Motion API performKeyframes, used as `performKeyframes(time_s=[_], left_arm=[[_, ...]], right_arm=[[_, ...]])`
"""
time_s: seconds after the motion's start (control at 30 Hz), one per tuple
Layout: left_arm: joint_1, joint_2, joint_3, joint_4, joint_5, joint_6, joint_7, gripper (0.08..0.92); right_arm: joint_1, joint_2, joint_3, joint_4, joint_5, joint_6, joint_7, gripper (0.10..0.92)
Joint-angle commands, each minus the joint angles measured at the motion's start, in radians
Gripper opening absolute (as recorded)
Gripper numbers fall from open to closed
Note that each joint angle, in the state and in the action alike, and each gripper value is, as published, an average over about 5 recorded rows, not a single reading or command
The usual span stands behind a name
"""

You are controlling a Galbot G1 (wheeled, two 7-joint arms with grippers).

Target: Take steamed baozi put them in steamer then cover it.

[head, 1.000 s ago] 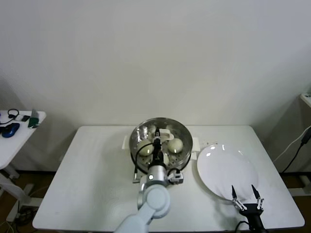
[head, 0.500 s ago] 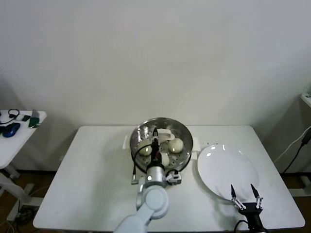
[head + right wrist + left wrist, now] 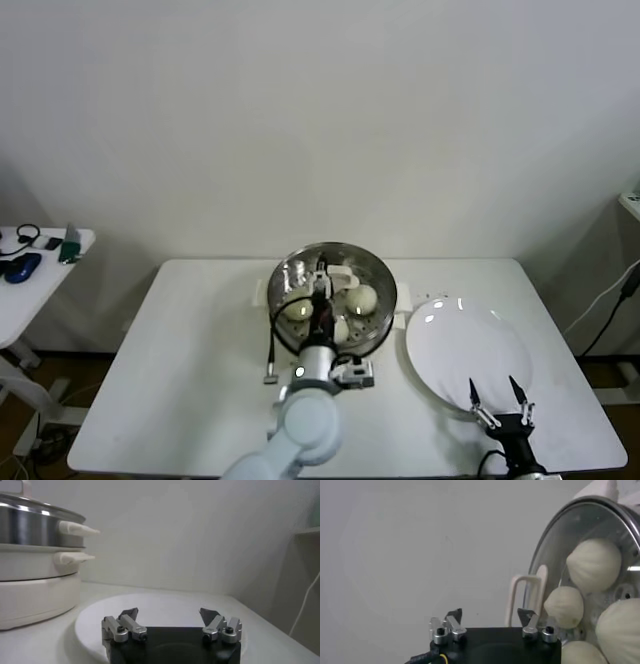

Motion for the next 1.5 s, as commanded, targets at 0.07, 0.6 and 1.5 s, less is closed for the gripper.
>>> performKeyframes(time_s=[0.07,0.6,1.5], left_arm=[[0.207,0.130,-0.164,-0.273,-0.342,-0.107,-0.159,0.755],[0.553,0.097,-0.877,-0.195,-1.592,-0.777,-0.296,0.823],[0.599,0.057,-0.799,0.139,-1.633,-1.038,-0.200,0.823]], right_arm=[[-0.014,-0.010,-0.014,0.059,0.024,-0.090,0.067,0.823],[-0.022,-0.006,-0.012,0.142,-0.015,-0.074,0.076,0.823],[0.016,-0.021,-0.029,0.067,0.018,-0.022,0.064,0.823]])
